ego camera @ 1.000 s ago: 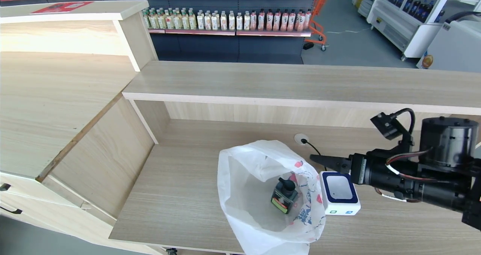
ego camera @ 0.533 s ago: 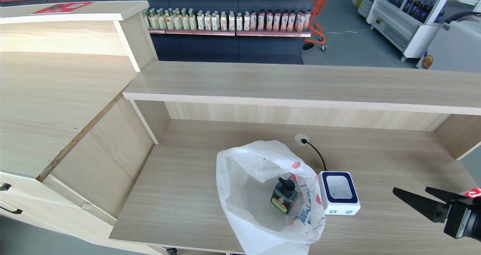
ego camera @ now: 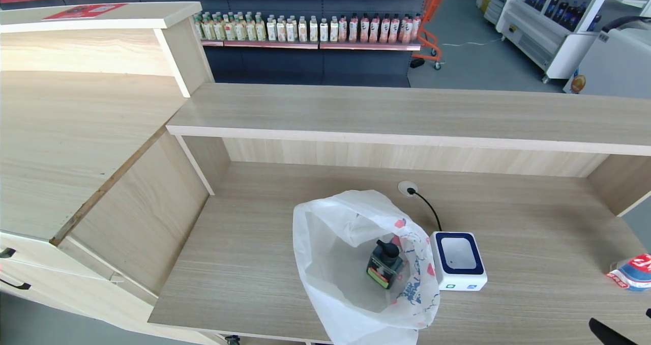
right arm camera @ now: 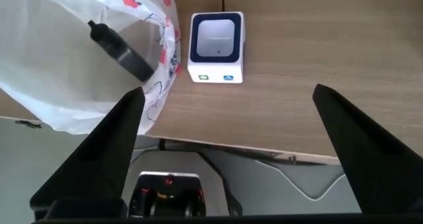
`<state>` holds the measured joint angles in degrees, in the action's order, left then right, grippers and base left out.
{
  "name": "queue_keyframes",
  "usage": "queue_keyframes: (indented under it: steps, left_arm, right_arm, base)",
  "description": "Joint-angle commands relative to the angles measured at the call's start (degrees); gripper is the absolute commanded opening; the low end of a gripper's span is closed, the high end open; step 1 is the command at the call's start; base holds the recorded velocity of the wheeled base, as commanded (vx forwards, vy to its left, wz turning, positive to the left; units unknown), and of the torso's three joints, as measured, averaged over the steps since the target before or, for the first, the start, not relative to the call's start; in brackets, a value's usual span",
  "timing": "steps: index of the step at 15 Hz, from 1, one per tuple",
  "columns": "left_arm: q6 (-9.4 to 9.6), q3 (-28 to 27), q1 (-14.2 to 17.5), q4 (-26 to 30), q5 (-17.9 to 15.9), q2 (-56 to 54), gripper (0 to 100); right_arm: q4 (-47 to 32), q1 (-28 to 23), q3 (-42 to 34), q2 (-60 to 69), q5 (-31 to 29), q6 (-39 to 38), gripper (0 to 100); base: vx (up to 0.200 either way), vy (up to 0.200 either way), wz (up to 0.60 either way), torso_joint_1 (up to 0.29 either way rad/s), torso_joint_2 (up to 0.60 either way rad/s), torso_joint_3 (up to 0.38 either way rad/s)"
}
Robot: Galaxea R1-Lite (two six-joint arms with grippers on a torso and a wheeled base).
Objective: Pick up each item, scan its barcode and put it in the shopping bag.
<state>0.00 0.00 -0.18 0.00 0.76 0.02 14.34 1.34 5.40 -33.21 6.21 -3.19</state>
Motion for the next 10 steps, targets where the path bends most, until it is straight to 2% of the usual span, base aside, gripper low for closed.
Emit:
queue_keyframes:
  steps: [1, 5, 7, 9, 10]
  left_arm:
    - [0.00, 0.0, 0.0, 0.0, 0.0, 0.0, 100]
    - [0.00, 0.0, 0.0, 0.0, 0.0, 0.0, 100]
    - [0.00, 0.0, 0.0, 0.0, 0.0, 0.0, 100]
    - [0.00, 0.0, 0.0, 0.0, 0.0, 0.0, 100]
    - [0.00, 0.0, 0.0, 0.0, 0.0, 0.0, 100]
  right_arm:
    - [-5.3, -0.5, -0.7, 9.7, -0.8, 0.2, 100]
    - [-9.7, -3.8, -5.4, 25.4, -1.7, 0.1, 100]
    - [-14.2, -3.4, -4.8, 29.3, -1.5, 0.6, 100]
    - [-12.3, -3.5, -5.3, 29.3, -5.9, 0.4, 100]
    - [-12.2, -3.4, -5.3, 29.3, -6.2, -0.2, 100]
  base:
    - [0.000, 0.000, 0.00, 0.000, 0.00, 0.000]
    - [0.000, 0.000, 0.00, 0.000, 0.00, 0.000]
    - [0.000, 0.000, 0.00, 0.000, 0.00, 0.000]
    - [0.000, 0.000, 0.00, 0.000, 0.00, 0.000]
    - [0.000, 0.000, 0.00, 0.000, 0.00, 0.000]
